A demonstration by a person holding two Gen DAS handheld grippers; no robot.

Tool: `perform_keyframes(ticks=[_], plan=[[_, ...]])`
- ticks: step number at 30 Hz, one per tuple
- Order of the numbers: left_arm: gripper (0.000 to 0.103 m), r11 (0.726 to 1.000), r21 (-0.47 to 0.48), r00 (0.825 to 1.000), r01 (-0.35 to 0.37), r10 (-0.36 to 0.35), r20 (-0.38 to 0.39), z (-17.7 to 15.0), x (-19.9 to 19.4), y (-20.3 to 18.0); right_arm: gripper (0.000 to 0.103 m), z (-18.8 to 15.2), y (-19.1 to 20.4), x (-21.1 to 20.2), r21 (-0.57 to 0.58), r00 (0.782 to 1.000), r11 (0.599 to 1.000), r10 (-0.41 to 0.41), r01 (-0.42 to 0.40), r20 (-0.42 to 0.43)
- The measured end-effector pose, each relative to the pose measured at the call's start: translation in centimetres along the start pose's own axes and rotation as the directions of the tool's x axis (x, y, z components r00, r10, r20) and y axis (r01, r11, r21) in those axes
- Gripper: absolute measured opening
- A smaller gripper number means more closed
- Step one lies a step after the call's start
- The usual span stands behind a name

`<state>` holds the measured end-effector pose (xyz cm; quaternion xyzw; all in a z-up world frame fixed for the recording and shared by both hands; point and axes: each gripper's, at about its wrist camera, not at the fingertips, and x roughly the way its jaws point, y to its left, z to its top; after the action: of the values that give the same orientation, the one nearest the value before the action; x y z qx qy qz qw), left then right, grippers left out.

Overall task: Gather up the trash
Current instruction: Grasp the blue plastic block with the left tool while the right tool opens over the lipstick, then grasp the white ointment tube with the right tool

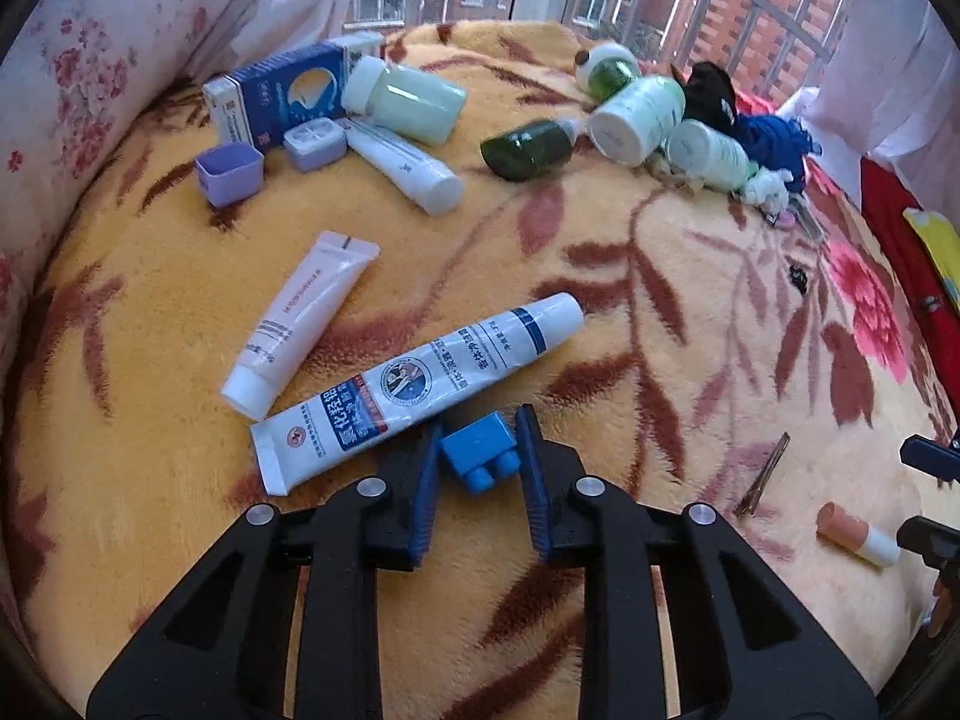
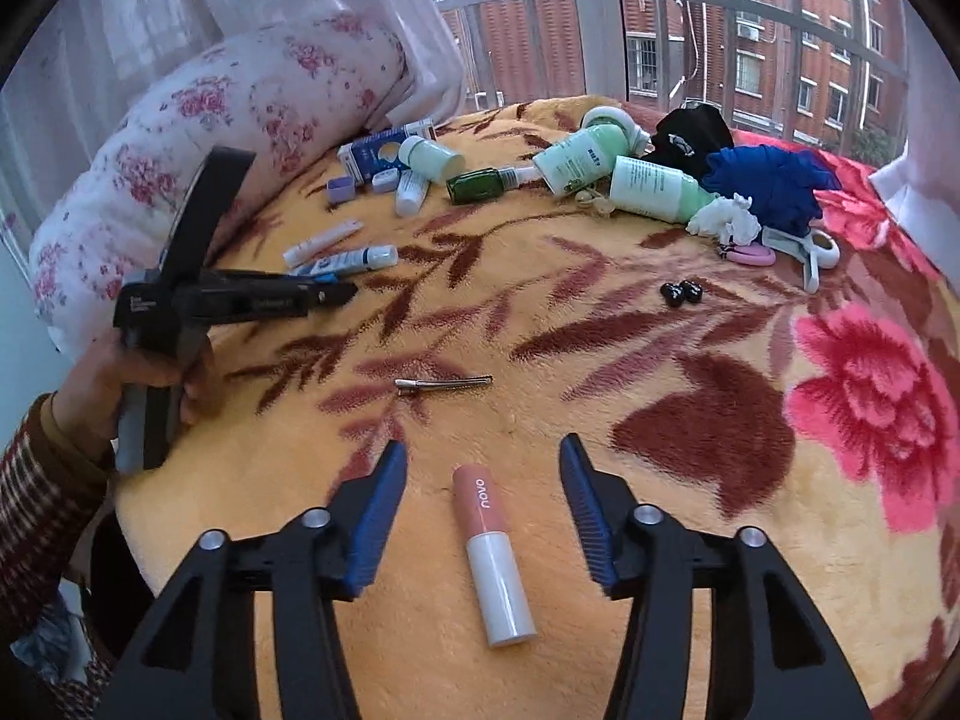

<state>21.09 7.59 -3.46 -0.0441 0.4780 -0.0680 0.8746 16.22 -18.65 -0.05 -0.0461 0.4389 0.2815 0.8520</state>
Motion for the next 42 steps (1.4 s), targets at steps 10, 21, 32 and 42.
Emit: perform_keyframes(ticks=[10, 21, 32, 42], plan=[[0.023, 1.0, 0.014, 0.992, 0.024, -0.025, 0.123, -3.3, -7.1, 1.1, 0.072, 3.7, 3.3, 1.6, -0.1, 0.999, 0.995, 0.028, -0.024, 0.038], [0.023, 0.997, 0.003, 0.985, 0.078, -0.077, 0.155, -7.6, -10.7, 2.6, 0.072, 10.4, 12.4, 12.8, -0.56, 0.996, 0.829, -0.062, 0.016, -0.063], [0.023, 0.991, 0.026, 0.977, 0.129, -0.132, 0.17, -8.3, -11.5, 3.0, 0.09, 12.2, 14.0, 18.8, -0.674, 0.99, 0.732, 0.006, -0.101, -0.142], [0.024, 0.983, 0.003, 0.97, 0.182, -0.18, 0.166, -8.6, -11.2, 2.8, 0.038, 11.2, 14.3, 17.6, -0.607, 0.992, 0.79, 0.007, -0.084, -0.128]])
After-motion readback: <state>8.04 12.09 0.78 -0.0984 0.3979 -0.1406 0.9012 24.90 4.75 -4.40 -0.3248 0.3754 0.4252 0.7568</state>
